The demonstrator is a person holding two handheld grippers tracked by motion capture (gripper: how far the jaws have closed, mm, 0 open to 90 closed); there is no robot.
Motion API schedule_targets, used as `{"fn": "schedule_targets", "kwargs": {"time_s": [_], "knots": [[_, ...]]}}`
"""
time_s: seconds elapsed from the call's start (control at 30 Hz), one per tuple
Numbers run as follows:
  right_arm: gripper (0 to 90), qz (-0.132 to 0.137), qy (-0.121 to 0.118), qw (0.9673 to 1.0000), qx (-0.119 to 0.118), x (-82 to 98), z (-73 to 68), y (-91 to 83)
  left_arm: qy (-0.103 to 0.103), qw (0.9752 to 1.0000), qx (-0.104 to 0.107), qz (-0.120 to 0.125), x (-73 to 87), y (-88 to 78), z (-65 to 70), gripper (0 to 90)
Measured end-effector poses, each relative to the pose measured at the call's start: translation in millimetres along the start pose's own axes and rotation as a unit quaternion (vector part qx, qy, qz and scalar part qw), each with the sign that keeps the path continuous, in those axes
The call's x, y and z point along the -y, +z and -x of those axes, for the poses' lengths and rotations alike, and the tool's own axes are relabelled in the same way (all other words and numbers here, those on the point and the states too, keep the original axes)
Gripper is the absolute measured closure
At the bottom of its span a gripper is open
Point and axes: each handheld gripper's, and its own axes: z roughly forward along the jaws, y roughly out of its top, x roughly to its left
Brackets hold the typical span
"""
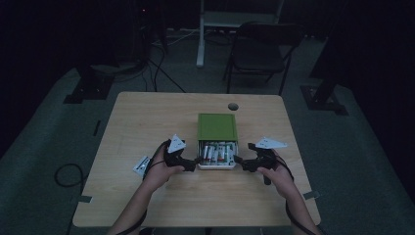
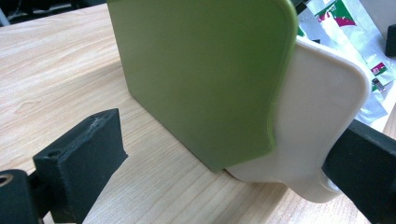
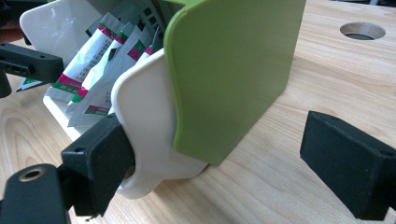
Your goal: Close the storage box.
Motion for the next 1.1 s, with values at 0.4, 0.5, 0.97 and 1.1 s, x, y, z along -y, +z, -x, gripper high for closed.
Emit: {"fn": "schedule_targets", "kwargs": {"time_s": [0.4, 0.5, 0.97, 1.1], "knots": [[10.2, 0.0, -0.004, 0.9999, 0.011, -4.3, 2.8, 4.2, 0.008, 0.9999, -0.01, -0.004, -4.1, 4.1, -2.0, 3.1], [10.2, 0.0, -0.005, 0.9999, 0.015, -5.2, 3.2, 5.0, 0.011, 0.9999, -0.011, -0.004, -4.9, 5.0, -2.2, 3.1], [10.2, -0.001, -0.001, 0.9997, 0.023, -8.4, 4.7, 15.4, 0.008, 0.9998, -0.015, -0.006, -6.6, 11.4, -6.5, 3.0], [10.2, 0.0, 0.001, 0.9997, 0.024, -9.4, 6.8, 17.3, 0.007, 0.9998, -0.018, -0.003, -7.1, 13.0, -8.3, 3.0]]}}
